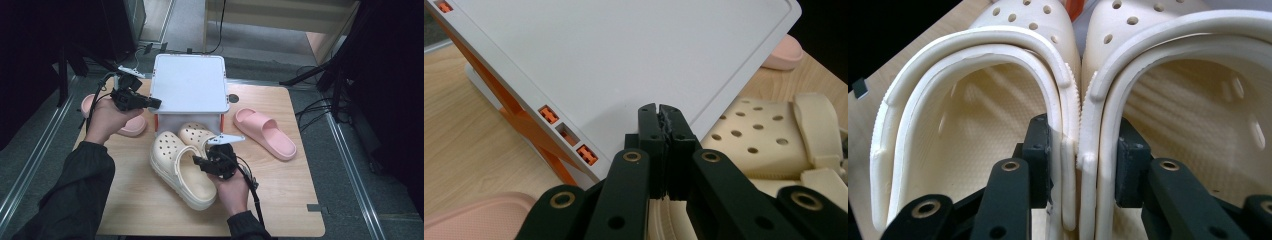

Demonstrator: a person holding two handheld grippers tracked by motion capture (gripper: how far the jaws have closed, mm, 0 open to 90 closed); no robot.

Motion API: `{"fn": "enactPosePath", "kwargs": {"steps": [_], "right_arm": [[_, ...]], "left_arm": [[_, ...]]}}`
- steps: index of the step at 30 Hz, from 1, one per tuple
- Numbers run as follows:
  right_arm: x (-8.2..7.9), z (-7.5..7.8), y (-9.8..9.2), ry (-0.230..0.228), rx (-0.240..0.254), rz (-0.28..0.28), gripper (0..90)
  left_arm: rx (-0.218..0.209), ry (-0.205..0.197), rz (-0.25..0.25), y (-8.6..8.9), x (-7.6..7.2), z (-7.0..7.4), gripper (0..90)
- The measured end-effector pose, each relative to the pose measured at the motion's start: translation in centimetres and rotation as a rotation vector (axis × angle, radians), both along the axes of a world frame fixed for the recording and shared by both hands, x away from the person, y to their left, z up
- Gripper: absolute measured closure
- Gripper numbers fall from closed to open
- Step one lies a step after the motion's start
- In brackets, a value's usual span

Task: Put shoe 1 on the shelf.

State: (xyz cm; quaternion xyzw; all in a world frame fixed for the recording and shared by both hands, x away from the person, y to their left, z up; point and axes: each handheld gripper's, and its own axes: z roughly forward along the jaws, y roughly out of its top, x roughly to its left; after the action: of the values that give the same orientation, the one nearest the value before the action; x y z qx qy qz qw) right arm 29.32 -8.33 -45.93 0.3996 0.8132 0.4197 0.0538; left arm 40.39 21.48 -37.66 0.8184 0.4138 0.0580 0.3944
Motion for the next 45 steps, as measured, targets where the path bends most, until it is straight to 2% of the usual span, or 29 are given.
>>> {"fn": "enactPosePath", "kwargs": {"steps": [9,14,18,21,24,30,34,39,42,45], "right_arm": [[4.1,0.1,0.4,-0.036,-0.017,-0.002,67.3],[6.2,-0.5,0.9,-0.059,0.002,-0.022,67.2],[7.2,-0.7,1.2,-0.08,0.009,-0.053,67.2],[7.6,-0.8,1.5,-0.093,-0.001,-0.084,67.2],[7.8,-0.9,1.9,-0.105,-0.033,-0.095,67.1],[8.2,-1.5,2.7,-0.119,-0.059,-0.13,67.1],[8.4,-1.9,3.1,-0.108,-0.059,-0.162,67.1],[8.4,-1.7,3.4,-0.104,-0.057,-0.197,67.1],[8.4,-1.7,3.3,-0.099,-0.036,-0.22,67.1],[8.4,-1.8,3.8,-0.101,-0.047,-0.241,67.0]], "left_arm": [[-0.01,0.009,-0.004,0.1,0.0,-0.1,88.9],[-0.014,0.007,-0.007,0.1,0.1,-0.1,89.2],[-0.017,0.008,-0.008,0.1,0.1,-0.1,89.3],[-0.018,0.01,-0.01,0.1,0.1,-0.1,89.3],[-0.019,0.011,-0.013,0.1,0.1,-0.1,89.3],[-0.02,0.012,-0.015,0.0,0.0,-0.1,89.3],[-0.021,0.012,-0.016,0.1,0.1,-0.1,89.3],[-0.02,0.011,-0.016,0.0,0.0,-0.1,89.3],[-0.022,0.012,-0.017,0.0,0.0,-0.1,89.3],[-0.02,0.01,-0.016,0.0,0.0,-0.1,89.3]]}}
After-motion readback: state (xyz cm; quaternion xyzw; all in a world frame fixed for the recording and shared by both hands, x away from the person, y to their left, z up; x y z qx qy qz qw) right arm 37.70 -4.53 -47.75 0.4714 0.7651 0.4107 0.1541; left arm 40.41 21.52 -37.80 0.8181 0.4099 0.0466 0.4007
